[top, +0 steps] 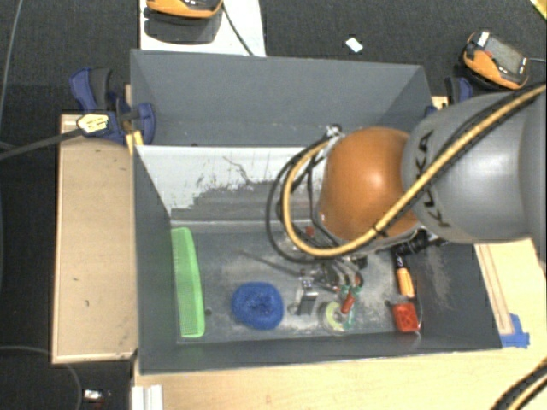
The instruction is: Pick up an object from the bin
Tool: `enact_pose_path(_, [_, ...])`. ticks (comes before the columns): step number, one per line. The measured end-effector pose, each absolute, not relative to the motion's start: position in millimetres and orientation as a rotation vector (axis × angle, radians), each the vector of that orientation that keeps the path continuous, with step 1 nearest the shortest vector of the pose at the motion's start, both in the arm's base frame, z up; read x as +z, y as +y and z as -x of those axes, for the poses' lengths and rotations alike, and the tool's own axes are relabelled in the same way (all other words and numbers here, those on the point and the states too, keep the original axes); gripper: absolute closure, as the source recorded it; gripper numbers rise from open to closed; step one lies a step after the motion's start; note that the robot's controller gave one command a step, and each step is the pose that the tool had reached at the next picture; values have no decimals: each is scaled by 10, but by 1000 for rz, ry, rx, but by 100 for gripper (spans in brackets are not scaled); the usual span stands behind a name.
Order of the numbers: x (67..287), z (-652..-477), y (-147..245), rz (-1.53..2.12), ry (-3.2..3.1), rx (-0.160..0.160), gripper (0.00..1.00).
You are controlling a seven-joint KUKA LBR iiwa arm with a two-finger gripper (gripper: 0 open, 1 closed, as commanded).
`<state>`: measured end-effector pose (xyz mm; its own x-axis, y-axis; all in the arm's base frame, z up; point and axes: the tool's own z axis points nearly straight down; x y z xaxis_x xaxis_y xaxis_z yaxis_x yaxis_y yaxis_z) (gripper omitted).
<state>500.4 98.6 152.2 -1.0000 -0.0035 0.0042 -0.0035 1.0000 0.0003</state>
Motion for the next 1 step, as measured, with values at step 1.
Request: enact_pose_path(1, [1548,-5022,984,1,-3143,-2,0])
